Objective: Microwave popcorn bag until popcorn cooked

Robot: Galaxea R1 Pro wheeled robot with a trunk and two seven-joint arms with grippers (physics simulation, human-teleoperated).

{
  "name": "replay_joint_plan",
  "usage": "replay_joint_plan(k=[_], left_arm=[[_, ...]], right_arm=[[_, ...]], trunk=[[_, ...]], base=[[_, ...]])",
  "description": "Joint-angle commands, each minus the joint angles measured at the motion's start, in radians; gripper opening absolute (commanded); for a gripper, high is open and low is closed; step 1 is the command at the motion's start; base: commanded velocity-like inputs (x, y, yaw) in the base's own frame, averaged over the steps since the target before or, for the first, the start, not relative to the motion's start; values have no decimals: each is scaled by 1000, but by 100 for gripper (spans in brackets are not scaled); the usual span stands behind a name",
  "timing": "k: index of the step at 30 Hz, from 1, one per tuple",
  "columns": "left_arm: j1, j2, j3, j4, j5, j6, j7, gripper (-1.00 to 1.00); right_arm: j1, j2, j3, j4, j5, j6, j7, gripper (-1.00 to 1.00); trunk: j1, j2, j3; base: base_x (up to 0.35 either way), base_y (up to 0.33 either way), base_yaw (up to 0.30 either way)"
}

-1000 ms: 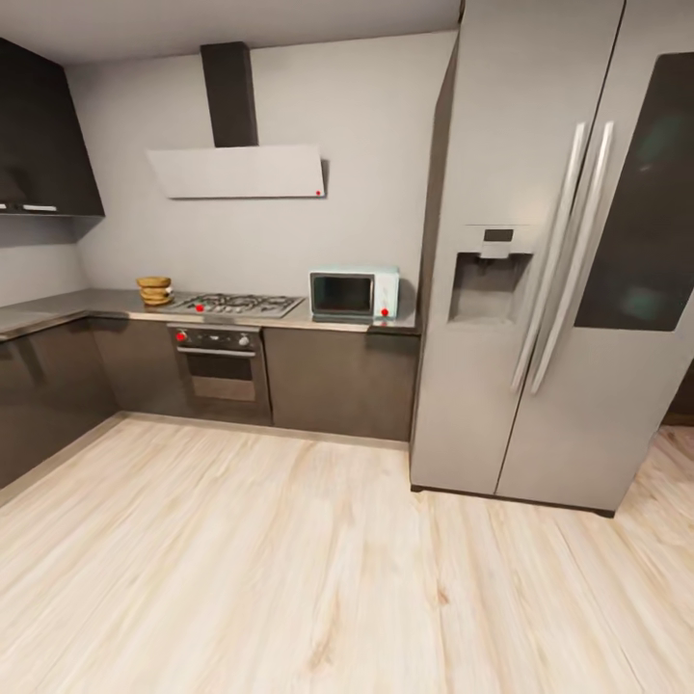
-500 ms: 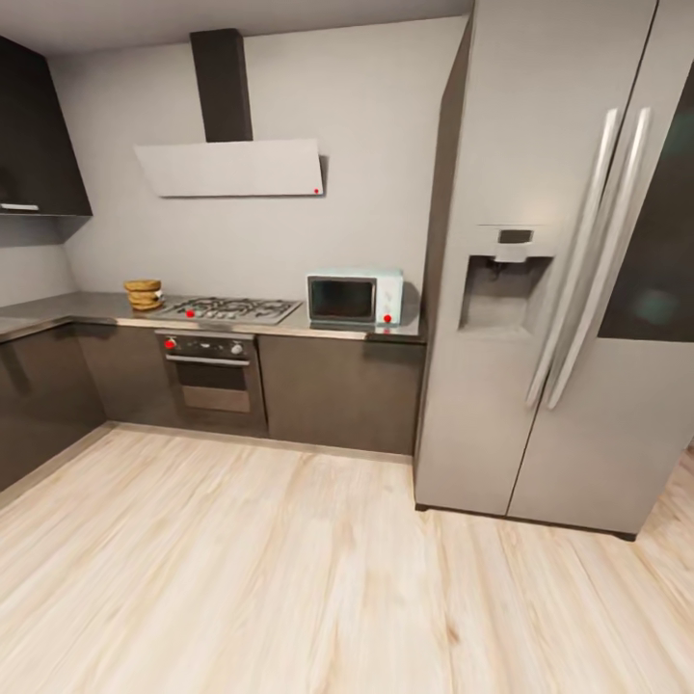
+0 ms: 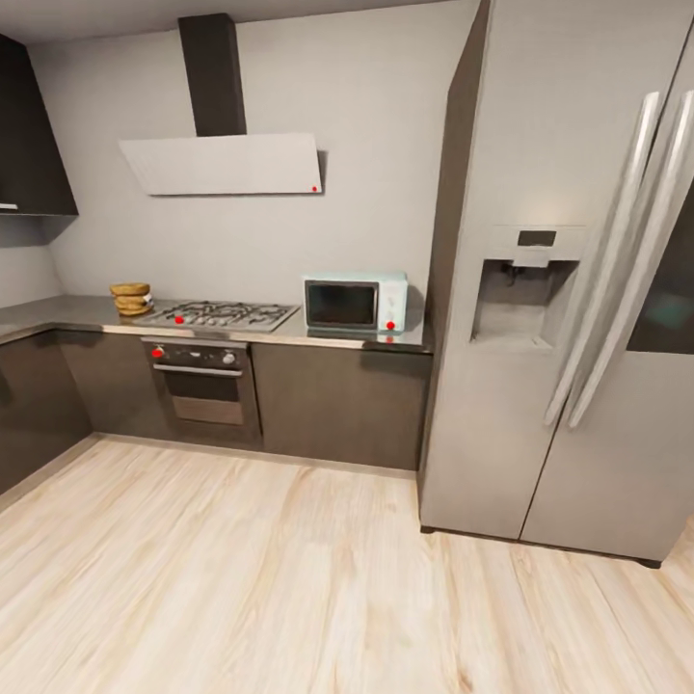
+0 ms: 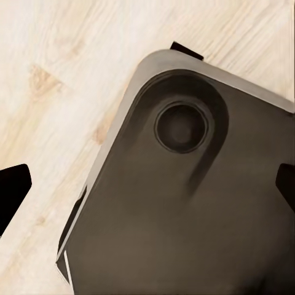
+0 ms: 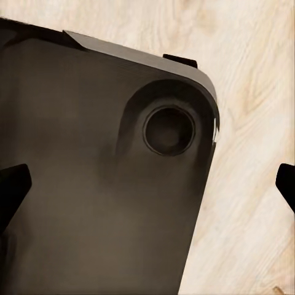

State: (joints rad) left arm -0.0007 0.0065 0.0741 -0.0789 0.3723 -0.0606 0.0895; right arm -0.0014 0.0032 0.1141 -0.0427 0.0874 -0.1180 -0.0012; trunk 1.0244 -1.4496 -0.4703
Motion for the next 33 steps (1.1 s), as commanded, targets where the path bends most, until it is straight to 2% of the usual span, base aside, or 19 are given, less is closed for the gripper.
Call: replay_joint_plan(k=[1,17,24,33], left_arm=[[0,0,7,0,-3,-2,1,100],[0,0,7,1,-3,-7,1,100],[0,0,7,1,-3,-11,1,100],[0,0,7,0,-3,-7,0,100]], right_arm=[[0,0,1,0,9,-2,0,100],[0,2,-1,0,8,-3,0,100],[0,6,-2,0,7,-2,0,100],[0,0,0,0,9,1,6,100]], trunk=[[1,0,-1],[1,0,-1],[1,0,-1],[1,0,-1]], base=[[329,0,0],[329,7,-4],[329,114,-188],[317,184,-17]])
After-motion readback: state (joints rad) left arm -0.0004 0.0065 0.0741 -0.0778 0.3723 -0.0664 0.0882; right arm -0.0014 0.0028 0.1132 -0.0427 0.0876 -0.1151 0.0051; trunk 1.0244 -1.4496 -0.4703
